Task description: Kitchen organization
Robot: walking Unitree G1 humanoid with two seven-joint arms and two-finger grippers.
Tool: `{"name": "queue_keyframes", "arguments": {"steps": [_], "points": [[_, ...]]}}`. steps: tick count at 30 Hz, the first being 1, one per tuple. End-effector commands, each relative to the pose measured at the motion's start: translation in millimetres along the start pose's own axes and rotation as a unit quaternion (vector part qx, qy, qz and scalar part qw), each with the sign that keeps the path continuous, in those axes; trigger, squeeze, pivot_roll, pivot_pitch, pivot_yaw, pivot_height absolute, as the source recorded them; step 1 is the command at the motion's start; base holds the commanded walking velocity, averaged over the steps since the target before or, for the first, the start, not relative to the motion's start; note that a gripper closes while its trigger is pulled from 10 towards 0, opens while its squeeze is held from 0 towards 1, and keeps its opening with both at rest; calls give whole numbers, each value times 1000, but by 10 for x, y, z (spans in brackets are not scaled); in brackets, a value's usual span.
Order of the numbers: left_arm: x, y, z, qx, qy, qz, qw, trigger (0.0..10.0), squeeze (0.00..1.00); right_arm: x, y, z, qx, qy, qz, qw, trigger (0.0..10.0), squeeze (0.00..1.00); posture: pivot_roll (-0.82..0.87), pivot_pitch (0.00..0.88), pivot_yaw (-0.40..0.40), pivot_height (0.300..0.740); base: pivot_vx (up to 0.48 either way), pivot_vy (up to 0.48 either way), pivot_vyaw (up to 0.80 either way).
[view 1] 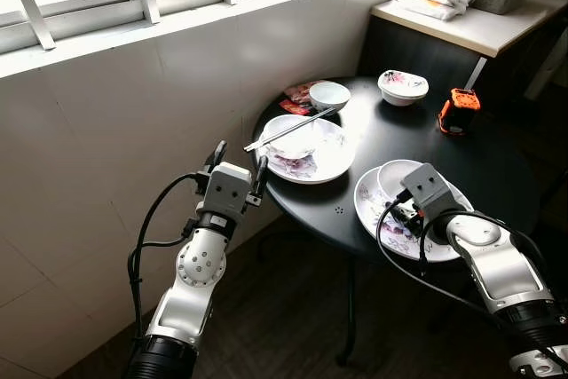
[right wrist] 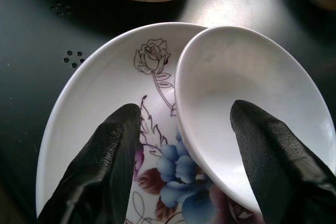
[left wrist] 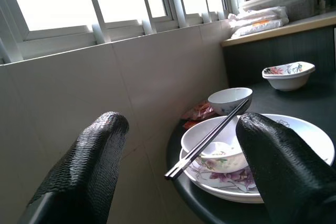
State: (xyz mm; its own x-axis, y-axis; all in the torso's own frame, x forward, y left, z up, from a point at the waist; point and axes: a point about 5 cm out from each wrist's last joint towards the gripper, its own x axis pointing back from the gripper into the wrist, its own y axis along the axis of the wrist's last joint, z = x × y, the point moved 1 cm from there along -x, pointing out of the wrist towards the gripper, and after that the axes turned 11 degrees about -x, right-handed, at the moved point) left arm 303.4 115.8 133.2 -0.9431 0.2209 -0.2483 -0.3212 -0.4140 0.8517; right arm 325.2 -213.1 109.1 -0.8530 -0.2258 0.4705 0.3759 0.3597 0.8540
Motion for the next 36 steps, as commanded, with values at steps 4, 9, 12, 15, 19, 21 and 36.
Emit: {"name": "queue_keyframes", "arguments": {"steps": [4,9,12,15,19,21,36], "points": [[-8,-14,-37,-2,-6,8,1000,10000,0,30,-46,-144,27,3,28,999,10000,0,20,0,-61,740,0,0,0],[-6,-20,-33,-2,-5,10,1000,10000,0,31,-90,-244,30,0,46,998,10000,0,22,0,-64,740,0,0,0],[-6,-21,-34,-1,-5,11,1000,10000,0,31,-116,-268,22,11,55,998,10000,0,22,0,-64,740,0,0,0],[-5,-23,-38,-1,-6,11,1000,10000,0,24,-160,-279,5,37,69,997,10000,0,22,0,-64,740,0,0,0],[-14,-25,-51,-1,-6,13,1000,10000,0,14,-236,-325,8,57,92,994,5255,0,19,0,-65,740,0,0,0],[-14,-25,-54,-1,-6,14,1000,10000,0,6,-266,-379,15,53,102,993,4157,0,24,0,-68,740,0,0,0],[0,-45,-36,-3,-5,20,1000,10000,0,-40,-82,-532,201,-13,71,977,0,0,27,0,-67,740,0,0,0]]}}
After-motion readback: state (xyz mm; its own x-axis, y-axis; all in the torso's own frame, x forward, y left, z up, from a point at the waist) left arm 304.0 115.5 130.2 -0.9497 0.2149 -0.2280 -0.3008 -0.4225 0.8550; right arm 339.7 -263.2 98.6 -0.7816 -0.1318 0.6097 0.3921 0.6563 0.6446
